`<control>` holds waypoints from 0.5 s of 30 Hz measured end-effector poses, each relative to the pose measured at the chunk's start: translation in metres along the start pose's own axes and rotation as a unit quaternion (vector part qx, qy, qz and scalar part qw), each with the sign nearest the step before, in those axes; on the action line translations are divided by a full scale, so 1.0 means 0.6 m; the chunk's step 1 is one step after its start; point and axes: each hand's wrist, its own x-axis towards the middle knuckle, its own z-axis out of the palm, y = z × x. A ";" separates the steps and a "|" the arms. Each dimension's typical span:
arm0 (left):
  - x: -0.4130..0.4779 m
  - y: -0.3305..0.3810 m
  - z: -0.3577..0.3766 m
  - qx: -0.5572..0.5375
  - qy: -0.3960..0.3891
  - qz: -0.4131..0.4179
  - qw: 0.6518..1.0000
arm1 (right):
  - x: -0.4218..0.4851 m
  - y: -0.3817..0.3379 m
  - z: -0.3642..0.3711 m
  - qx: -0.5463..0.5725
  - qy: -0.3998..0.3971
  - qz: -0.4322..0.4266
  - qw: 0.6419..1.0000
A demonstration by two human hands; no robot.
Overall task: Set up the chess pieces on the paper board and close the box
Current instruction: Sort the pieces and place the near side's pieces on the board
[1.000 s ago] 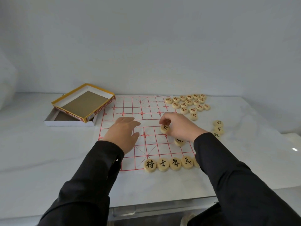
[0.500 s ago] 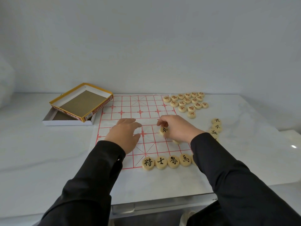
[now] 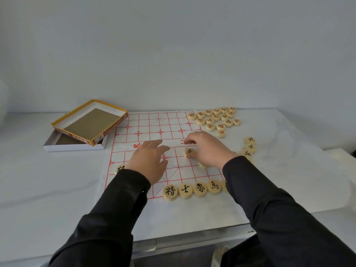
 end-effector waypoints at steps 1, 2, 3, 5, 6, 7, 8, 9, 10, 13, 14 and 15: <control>0.000 0.004 0.002 0.005 0.008 0.004 1.000 | -0.003 0.001 -0.002 0.003 0.010 0.000 1.000; 0.000 0.009 0.004 0.008 0.018 0.010 1.000 | -0.007 0.004 -0.004 0.002 0.019 0.003 1.000; -0.001 0.014 0.007 0.010 0.027 0.016 0.999 | -0.010 0.007 -0.005 0.001 0.025 0.006 1.000; -0.002 0.022 0.012 0.008 0.044 0.023 0.999 | -0.016 0.014 -0.007 -0.006 0.039 0.012 0.999; -0.003 0.025 0.015 0.008 0.050 0.026 0.998 | -0.018 0.017 -0.008 -0.012 0.048 0.013 0.999; -0.004 0.029 0.017 0.009 0.054 0.028 0.998 | -0.021 0.022 -0.009 -0.019 0.058 0.014 0.998; -0.004 0.032 0.020 0.011 0.056 0.030 0.998 | -0.023 0.027 -0.011 -0.025 0.067 0.015 0.997; -0.005 0.034 0.022 0.013 0.056 0.033 0.998 | -0.025 0.032 -0.013 -0.029 0.075 0.018 0.997; -0.005 0.039 0.024 0.014 0.057 0.036 0.998 | -0.029 0.038 -0.016 -0.032 0.083 0.023 0.996; -0.003 0.046 0.031 0.010 0.052 0.043 0.998 | -0.039 0.057 -0.031 -0.051 0.108 0.047 0.992; -0.002 0.047 0.033 0.013 0.050 0.044 0.998 | -0.042 0.067 -0.036 -0.055 0.118 0.064 0.989; -0.001 0.048 0.035 0.019 0.047 0.047 0.998 | -0.046 0.080 -0.042 -0.051 0.130 0.090 0.986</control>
